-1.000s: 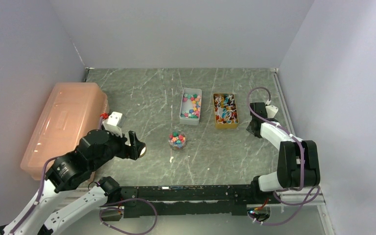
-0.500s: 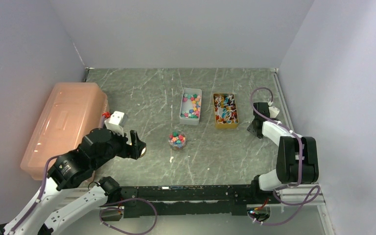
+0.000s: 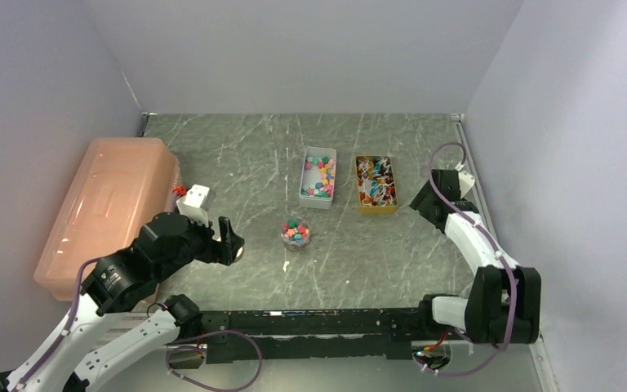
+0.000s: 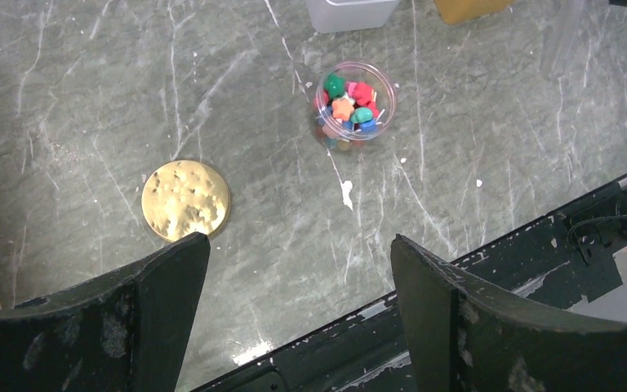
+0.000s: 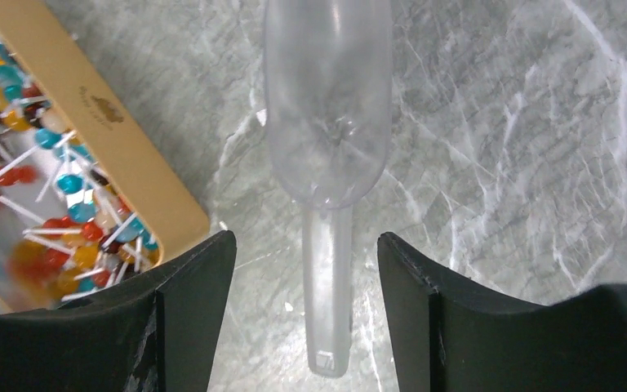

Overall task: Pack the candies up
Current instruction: Place the spatula at the center of the board, then pick up the bottle lid at the center of the board.

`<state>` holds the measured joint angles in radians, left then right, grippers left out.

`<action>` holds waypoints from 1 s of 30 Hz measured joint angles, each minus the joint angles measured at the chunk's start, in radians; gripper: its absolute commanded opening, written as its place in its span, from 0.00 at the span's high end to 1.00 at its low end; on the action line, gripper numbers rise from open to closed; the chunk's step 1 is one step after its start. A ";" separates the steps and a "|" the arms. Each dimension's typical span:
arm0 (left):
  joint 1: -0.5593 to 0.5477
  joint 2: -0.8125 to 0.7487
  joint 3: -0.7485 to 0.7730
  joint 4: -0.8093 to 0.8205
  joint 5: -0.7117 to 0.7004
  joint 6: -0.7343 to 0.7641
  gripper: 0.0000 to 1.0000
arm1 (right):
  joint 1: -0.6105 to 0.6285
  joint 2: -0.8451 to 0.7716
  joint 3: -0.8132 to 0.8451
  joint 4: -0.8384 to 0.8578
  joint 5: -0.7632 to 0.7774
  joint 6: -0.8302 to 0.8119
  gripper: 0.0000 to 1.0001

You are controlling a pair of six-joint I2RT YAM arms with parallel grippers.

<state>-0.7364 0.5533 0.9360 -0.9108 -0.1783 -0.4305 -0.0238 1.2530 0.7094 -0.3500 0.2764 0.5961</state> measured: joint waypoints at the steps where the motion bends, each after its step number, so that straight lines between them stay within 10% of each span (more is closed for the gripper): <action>1: 0.000 0.004 0.000 0.000 0.000 0.000 0.11 | 0.000 -0.020 0.000 -0.010 -0.006 -0.002 0.31; 15: 0.000 0.129 0.013 -0.001 -0.016 -0.042 0.07 | 0.023 -0.400 0.010 -0.121 -0.240 -0.070 0.20; 30: 0.013 0.469 0.061 -0.109 -0.196 -0.303 0.07 | 0.511 -0.406 0.127 -0.172 -0.194 -0.099 0.03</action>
<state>-0.7235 1.0222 0.9970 -1.0199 -0.3740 -0.7330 0.4873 0.8474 0.8368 -0.5224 0.0822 0.4973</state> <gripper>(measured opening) 0.931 0.937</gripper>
